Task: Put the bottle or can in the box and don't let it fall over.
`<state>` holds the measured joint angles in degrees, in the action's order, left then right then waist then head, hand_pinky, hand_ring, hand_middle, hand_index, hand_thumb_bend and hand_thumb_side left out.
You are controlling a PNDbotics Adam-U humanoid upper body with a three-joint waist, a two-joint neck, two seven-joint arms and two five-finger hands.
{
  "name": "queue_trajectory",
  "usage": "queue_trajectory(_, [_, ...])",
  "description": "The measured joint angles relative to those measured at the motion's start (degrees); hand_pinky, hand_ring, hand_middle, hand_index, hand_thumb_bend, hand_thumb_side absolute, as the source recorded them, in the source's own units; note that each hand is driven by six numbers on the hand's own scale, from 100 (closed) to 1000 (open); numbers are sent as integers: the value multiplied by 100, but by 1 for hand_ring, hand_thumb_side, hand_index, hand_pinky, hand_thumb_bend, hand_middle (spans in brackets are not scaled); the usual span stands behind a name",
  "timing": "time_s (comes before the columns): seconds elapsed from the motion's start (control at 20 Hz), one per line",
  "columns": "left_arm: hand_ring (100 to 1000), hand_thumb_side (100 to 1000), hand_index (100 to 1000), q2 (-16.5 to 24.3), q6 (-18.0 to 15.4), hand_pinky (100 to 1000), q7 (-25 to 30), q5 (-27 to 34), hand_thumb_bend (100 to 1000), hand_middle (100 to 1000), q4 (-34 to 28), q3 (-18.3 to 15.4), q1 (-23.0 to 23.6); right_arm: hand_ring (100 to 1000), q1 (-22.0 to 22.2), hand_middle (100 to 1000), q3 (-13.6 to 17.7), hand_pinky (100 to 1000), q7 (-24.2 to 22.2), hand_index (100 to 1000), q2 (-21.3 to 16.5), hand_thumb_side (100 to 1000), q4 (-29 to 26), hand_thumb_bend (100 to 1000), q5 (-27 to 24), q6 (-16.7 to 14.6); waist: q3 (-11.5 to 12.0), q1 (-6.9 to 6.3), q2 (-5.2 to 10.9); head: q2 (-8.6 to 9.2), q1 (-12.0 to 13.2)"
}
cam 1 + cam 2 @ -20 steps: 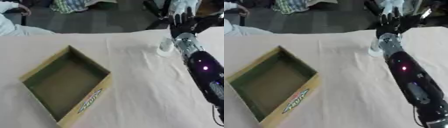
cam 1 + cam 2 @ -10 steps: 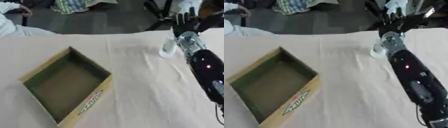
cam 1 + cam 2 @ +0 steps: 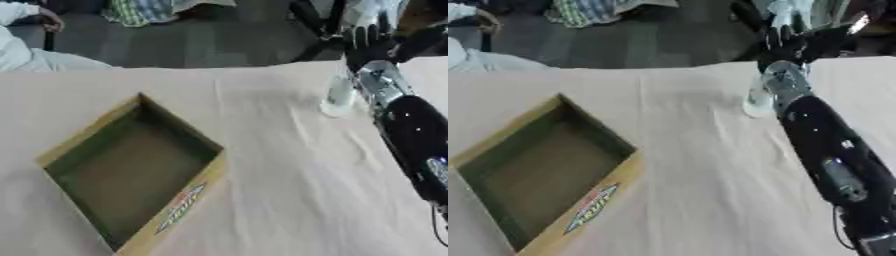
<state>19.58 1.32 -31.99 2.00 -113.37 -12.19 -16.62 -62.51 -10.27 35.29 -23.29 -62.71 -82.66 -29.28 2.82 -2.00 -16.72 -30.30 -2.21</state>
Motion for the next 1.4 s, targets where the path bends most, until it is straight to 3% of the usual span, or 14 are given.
queue_trajectory(0.7, [793,829,896,1,8,728,29,0,156,737,0,1,-1,100,-209,100,-5,100,10,900,-69,987,-206,868,-50,115,2,71,10,15,-1])
queue_trajectory(1.15, [794,828,896,6,15,728,56,1,157,738,0,17,8,100,-500,100,-19,100,75,897,-73,987,-821,868,173,305,-38,102,91,-46,16])
queue_trajectory(1.25, [794,827,896,9,20,729,60,1,157,738,0,25,27,100,-667,100,-40,100,113,896,-72,980,-1107,831,286,442,-45,108,127,-93,29])
queue_trajectory(1.3, [794,827,896,10,22,729,62,1,158,738,0,29,41,100,-747,100,-47,100,138,894,-69,960,-1255,737,345,527,-53,109,147,-119,33])
queue_trajectory(1.4, [794,825,896,12,23,729,64,1,159,739,0,31,51,100,-906,100,-76,100,224,891,-24,941,-1618,654,484,766,-74,124,188,-166,34])
